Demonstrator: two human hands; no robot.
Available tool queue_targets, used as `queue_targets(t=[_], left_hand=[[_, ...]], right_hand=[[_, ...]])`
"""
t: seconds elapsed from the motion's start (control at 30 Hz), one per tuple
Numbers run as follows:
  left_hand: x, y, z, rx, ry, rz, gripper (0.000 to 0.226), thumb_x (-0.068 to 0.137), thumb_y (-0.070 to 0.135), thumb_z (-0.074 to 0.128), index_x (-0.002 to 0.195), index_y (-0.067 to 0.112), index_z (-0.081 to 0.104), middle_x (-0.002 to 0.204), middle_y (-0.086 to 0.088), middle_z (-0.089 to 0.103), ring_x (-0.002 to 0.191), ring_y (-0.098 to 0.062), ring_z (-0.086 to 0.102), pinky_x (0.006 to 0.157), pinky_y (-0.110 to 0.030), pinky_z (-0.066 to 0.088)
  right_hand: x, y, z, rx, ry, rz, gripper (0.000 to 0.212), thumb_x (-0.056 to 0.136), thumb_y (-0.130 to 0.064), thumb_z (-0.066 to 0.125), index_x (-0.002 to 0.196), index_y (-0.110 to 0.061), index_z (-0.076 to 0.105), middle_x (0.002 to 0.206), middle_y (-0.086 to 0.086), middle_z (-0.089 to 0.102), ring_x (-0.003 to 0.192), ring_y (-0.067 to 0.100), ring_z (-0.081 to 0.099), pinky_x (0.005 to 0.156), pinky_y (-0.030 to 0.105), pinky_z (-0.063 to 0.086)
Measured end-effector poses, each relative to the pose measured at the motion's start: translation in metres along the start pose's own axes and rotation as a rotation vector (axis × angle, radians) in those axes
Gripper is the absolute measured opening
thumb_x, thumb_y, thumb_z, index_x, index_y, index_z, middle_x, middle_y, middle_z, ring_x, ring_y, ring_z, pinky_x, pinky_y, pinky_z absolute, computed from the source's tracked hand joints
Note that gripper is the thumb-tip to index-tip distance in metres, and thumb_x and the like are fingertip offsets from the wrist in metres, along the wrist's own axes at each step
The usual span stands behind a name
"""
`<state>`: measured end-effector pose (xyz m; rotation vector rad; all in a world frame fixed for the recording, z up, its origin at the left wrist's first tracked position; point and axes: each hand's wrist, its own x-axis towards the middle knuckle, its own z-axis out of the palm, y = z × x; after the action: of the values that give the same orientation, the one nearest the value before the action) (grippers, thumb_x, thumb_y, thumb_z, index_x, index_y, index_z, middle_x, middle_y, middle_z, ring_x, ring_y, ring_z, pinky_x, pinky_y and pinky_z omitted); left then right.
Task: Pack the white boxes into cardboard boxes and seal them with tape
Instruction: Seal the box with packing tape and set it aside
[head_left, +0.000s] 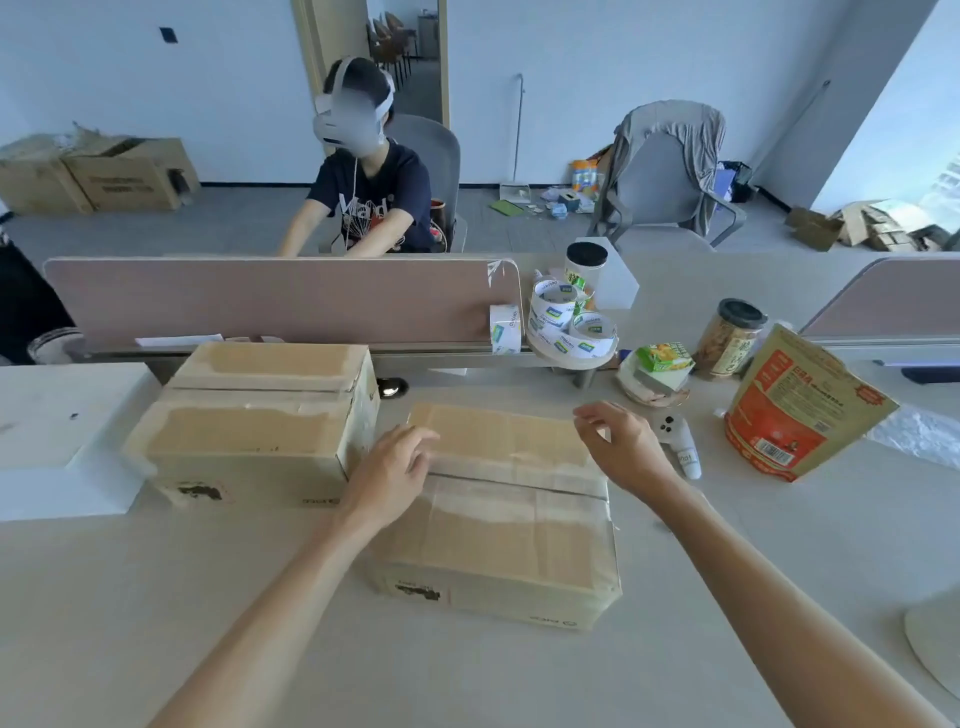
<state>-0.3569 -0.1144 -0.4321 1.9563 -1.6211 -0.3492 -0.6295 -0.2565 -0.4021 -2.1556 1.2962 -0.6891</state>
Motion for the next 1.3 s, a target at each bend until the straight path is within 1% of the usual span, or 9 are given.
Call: queue_targets(t=[0.2,0.33,0.5,0.6,0.7,0.83,0.93,1.13,1.3], left_hand=[[-0.111,0.004,0.014,-0.109,0.113,-0.241,0.031,0.094,0.019,0.059,0.125,0.018,0.056,0.121,0.010,0.050,0.117,-0.014,0.052,0.096,-0.030,0.043],[-0.152,0.000,0.017,-0.290,0.150,-0.489,0.051,0.086,0.026,0.071,0.130,0.017,0.047,0.130,0.004,0.051,0.116,-0.015,0.053,0.092,-0.028,0.040],[-0.161,-0.014,0.020,-0.357,0.029,-0.581,0.077,0.079,0.029,0.079,0.142,0.016,0.036,0.143,0.003,0.043,0.121,-0.010,0.046,0.102,-0.030,0.036],[-0.147,-0.031,0.024,-0.404,-0.023,-0.598,0.087,0.075,0.031,0.082,0.146,0.019,0.033,0.140,0.004,0.045,0.127,-0.009,0.044,0.103,-0.029,0.034],[-0.134,-0.051,0.035,-0.455,-0.085,-0.595,0.074,0.073,0.028,0.084,0.135,0.028,0.044,0.127,0.010,0.055,0.123,-0.008,0.048,0.096,-0.023,0.034],[-0.117,-0.076,0.054,-0.571,-0.192,-0.555,0.065,0.066,0.027,0.088,0.119,0.037,0.051,0.114,0.013,0.065,0.113,-0.007,0.058,0.089,-0.019,0.042],[-0.109,-0.090,0.064,-0.691,-0.177,-0.558,0.072,0.057,0.025,0.091,0.117,0.029,0.052,0.112,0.002,0.070,0.108,-0.015,0.065,0.094,-0.034,0.050],[-0.104,-0.076,0.061,-0.762,-0.139,-0.545,0.066,0.066,0.000,0.085,0.120,0.019,0.052,0.107,0.001,0.070,0.095,-0.006,0.068,0.069,-0.017,0.053],[-0.112,-0.049,0.050,-0.739,-0.109,-0.542,0.055,0.061,0.014,0.090,0.108,0.015,0.061,0.097,-0.004,0.075,0.093,-0.017,0.071,0.076,-0.027,0.053]], right_hand=[[-0.097,0.030,-0.008,-0.014,-0.105,0.042,0.033,0.093,-0.038,0.063,0.121,-0.020,0.064,0.125,-0.002,0.061,0.107,0.021,0.061,0.088,0.034,0.047],[-0.150,0.045,-0.004,0.056,-0.132,0.158,0.063,0.084,-0.049,0.071,0.137,-0.022,0.051,0.140,-0.006,0.049,0.126,0.016,0.049,0.098,0.028,0.039],[-0.187,0.065,0.016,0.307,-0.150,0.361,0.096,0.067,-0.056,0.080,0.147,-0.024,0.038,0.148,-0.001,0.044,0.130,0.015,0.047,0.105,0.038,0.043],[-0.190,0.069,0.032,0.394,-0.136,0.427,0.093,0.071,-0.038,0.085,0.148,-0.021,0.036,0.148,0.001,0.045,0.129,0.019,0.050,0.103,0.037,0.045],[-0.187,0.073,0.052,0.468,-0.100,0.474,0.079,0.074,-0.027,0.085,0.143,-0.026,0.046,0.138,-0.005,0.056,0.124,0.013,0.055,0.102,0.041,0.048],[-0.174,0.067,0.072,0.455,-0.088,0.501,0.047,0.077,-0.011,0.082,0.116,-0.031,0.063,0.099,-0.003,0.072,0.091,0.001,0.063,0.071,0.009,0.050],[-0.171,0.068,0.082,0.460,-0.066,0.528,0.033,0.076,-0.014,0.084,0.097,-0.031,0.066,0.089,-0.008,0.073,0.087,0.006,0.065,0.064,0.009,0.048],[-0.175,0.062,0.084,0.524,-0.035,0.537,0.021,0.082,-0.016,0.078,0.100,-0.021,0.070,0.097,0.000,0.074,0.086,-0.005,0.066,0.069,0.006,0.047],[-0.174,0.055,0.061,0.556,-0.040,0.491,0.021,0.083,-0.021,0.078,0.101,-0.025,0.068,0.094,-0.001,0.072,0.084,-0.006,0.064,0.070,0.012,0.049]])
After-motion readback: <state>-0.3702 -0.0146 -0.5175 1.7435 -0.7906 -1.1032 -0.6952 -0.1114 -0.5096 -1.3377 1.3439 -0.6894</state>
